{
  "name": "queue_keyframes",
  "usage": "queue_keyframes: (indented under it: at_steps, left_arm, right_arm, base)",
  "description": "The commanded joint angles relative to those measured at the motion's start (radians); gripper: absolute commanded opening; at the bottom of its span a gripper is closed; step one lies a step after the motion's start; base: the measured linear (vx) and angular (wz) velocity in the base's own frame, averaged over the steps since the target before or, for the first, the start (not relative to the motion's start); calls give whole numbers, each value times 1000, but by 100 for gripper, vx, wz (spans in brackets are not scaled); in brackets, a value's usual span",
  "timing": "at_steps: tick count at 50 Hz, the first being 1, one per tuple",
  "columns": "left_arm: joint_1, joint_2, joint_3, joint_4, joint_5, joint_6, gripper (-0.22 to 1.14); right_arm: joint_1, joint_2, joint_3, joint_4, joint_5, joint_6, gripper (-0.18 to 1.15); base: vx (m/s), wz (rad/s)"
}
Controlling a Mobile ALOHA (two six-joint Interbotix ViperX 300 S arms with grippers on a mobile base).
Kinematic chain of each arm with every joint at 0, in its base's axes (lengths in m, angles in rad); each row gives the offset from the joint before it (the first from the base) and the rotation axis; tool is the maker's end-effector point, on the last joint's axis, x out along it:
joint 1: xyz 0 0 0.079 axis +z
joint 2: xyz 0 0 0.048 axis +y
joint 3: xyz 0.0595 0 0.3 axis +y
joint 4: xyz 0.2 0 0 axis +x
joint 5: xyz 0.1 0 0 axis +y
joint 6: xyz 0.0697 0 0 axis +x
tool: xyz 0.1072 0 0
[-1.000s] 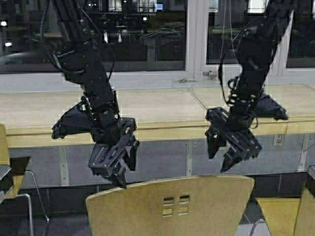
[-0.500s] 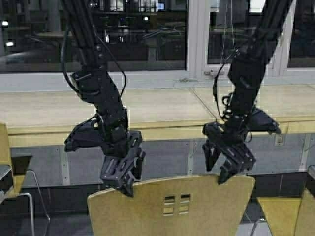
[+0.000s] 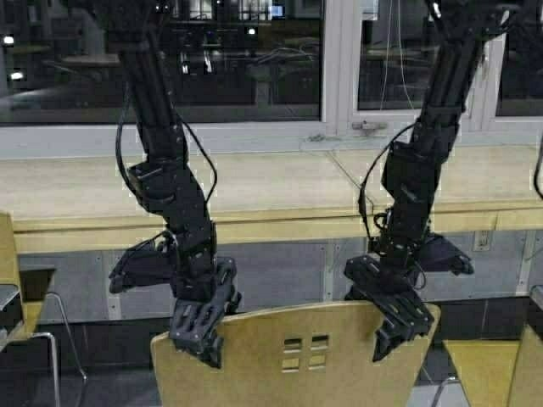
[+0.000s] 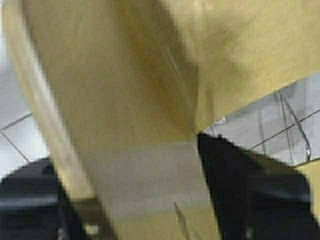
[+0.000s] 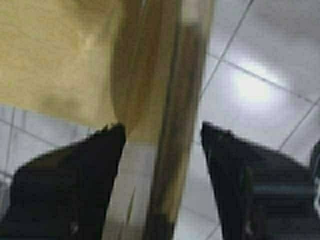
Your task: Push the chairs under the table
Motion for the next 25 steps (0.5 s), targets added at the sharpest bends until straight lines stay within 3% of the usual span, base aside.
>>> queue_keyframes:
  at_steps: [1, 4, 18, 21, 25]
  left_arm:
    - [0, -12, -37, 0, -5, 2, 83]
    - [5, -9, -48, 0, -3, 3, 75]
    - [20, 0, -60, 0, -3, 28, 11]
    - [31, 0, -54, 0, -3, 28, 4]
    - [49, -2, -46, 0, -5, 29, 3]
  right_arm:
    - [5, -20, -25, -23, 0, -3, 83]
    - [3, -20, -32, -34, 0, -3, 77]
    - [6, -18, -25, -37, 2, -3, 7]
    - [14, -21, -23, -37, 8, -3, 2]
    - [28, -28, -26, -38, 17, -3, 4]
  base:
    - [1, 1]
    - [0, 1]
    - [0, 0]
    - [-1, 2]
    - [0, 2]
